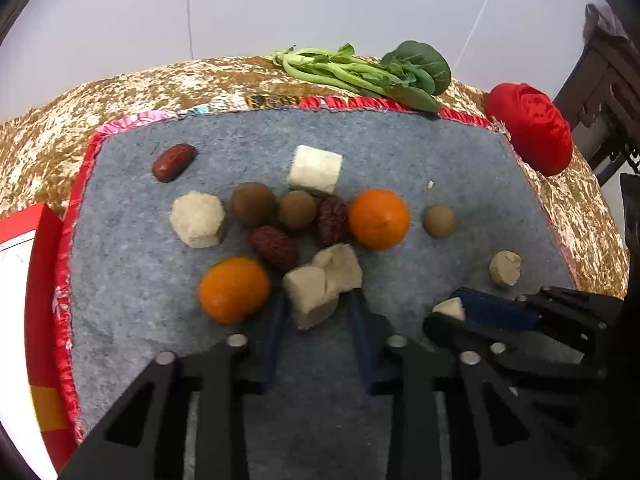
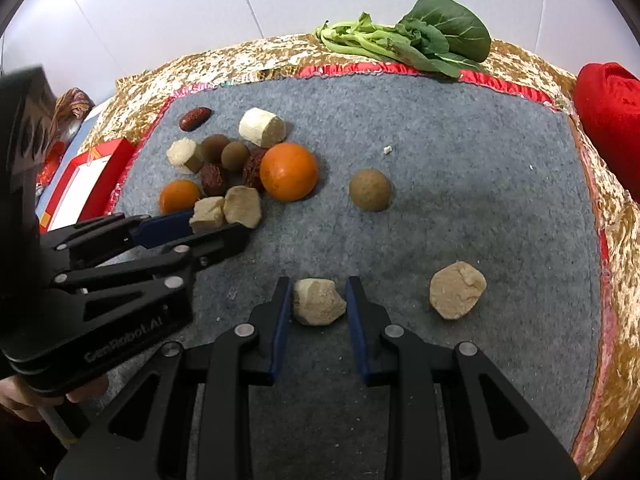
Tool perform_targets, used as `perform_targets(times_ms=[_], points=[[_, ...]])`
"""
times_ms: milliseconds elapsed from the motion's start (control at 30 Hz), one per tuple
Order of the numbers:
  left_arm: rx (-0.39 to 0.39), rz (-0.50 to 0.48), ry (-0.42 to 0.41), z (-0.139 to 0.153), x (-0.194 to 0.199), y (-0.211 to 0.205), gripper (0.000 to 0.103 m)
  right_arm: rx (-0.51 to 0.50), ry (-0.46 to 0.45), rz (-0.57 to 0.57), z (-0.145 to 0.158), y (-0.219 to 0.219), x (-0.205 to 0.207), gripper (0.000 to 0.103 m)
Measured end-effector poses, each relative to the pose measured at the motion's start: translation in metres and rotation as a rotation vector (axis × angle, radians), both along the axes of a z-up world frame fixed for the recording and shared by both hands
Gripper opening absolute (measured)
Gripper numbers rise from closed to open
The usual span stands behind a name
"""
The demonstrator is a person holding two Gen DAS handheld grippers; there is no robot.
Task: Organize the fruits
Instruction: 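Lift both held tan chunks and carry them over the white tray, then open both tools to drop the chunks on the tray, return to mat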
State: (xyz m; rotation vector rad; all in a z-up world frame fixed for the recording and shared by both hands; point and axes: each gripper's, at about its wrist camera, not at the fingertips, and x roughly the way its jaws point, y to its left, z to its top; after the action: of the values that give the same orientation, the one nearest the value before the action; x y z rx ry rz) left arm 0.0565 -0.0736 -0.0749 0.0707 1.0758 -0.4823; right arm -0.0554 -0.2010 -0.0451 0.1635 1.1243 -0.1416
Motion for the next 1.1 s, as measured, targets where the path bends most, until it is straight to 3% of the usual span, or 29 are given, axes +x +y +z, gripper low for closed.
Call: perform_targets(times_ms=[267, 500, 600, 733, 900, 1100], points=[[-0.055, -0.021, -0.011, 0.006, -0.006, 0.016, 0.021, 0.006, -0.02, -0.005, 0.007, 0.003, -0.003, 0.029], [-0.076, -0.007, -0.104, 0.05, -0.041, 0.059, 0.021, 0.045, -0.102, 0.057, 0.03, 0.034, 0.002, 0.029], [-0.035, 0.077, -0.167, 0.07, -0.055, 0.092, 0.021, 0.078, -0.114, 0.141, 0.034, 0.072, 0.015, 0.029], [-0.012, 0.27, -0.194, 0.082, -0.071, 0.162, 0.021, 0.108, -0.147, 0.273, 0.037, 0.131, 0.033, 0.029], [0.042, 0.437, -0.143, 0.072, -0.074, 0.219, 0.021, 0.124, -0.153, 0.423, 0.03, 0.201, 0.045, 0.029], [0.076, 0.501, -0.06, 0.047, -0.079, 0.253, 0.023, 0.149, -0.095, 0.519, 0.007, 0.242, 0.051, 0.029]])
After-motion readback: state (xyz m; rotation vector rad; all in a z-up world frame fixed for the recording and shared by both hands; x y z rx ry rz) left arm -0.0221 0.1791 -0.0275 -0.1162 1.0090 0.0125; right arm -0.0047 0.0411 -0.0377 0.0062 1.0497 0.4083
